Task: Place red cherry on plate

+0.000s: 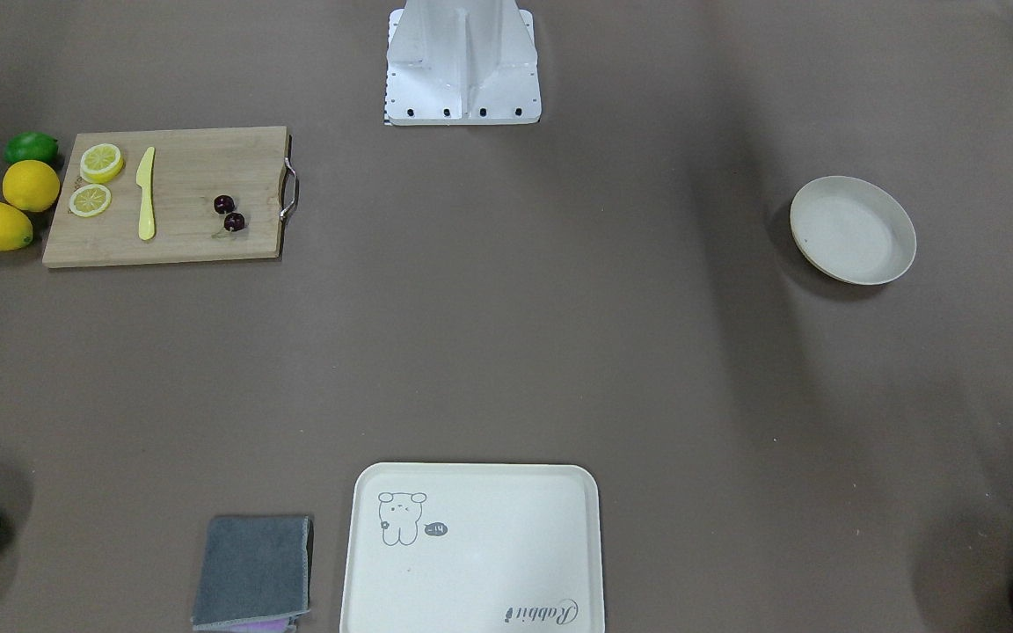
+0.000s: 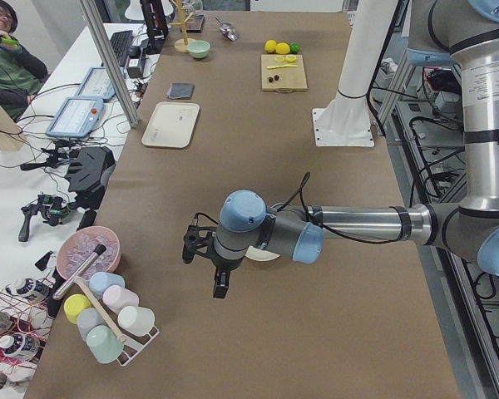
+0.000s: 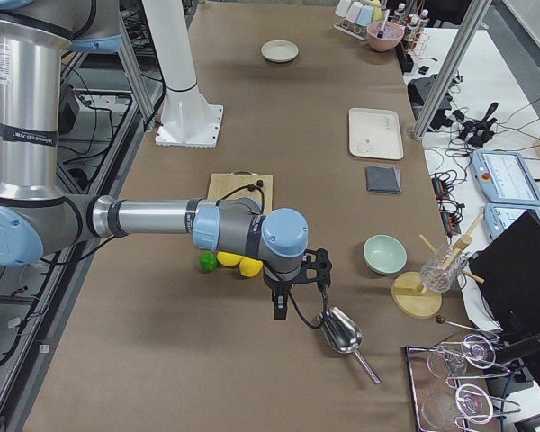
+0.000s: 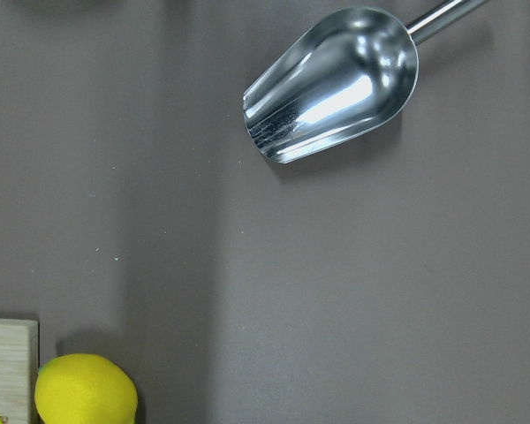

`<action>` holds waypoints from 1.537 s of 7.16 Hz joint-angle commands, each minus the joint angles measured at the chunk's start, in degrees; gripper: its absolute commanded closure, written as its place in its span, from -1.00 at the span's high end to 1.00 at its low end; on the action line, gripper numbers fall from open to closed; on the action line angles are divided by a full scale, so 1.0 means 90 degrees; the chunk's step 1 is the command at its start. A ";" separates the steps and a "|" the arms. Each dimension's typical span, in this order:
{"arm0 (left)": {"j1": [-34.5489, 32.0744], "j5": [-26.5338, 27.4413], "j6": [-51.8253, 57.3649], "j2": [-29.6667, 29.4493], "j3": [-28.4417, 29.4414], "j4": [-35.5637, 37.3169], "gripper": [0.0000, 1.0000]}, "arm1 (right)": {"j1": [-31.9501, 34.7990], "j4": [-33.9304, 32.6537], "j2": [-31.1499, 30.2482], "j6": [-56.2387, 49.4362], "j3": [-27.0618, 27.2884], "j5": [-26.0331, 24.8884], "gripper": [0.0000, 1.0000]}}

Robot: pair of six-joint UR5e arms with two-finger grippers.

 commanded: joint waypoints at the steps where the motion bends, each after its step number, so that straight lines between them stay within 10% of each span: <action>1: 0.0128 -0.0311 -0.0003 0.0118 0.0032 -0.0480 0.96 | 0.0023 0.0009 -0.0011 0.0001 0.0012 -0.0008 1.00; 5: 0.0605 -0.0957 -0.0052 0.0314 0.0383 -0.1358 0.96 | 0.0062 0.0009 -0.0040 0.0001 0.0089 -0.0008 1.00; 9: 0.2361 -0.0940 -0.3188 0.0256 0.2097 -0.5432 0.96 | 0.0140 0.0009 -0.0050 0.0001 0.0236 0.0002 1.00; 11: 0.3172 -0.0452 -0.3965 0.0227 0.2269 -0.6049 0.95 | 0.0140 0.0009 -0.0050 0.0001 0.0256 0.0002 1.00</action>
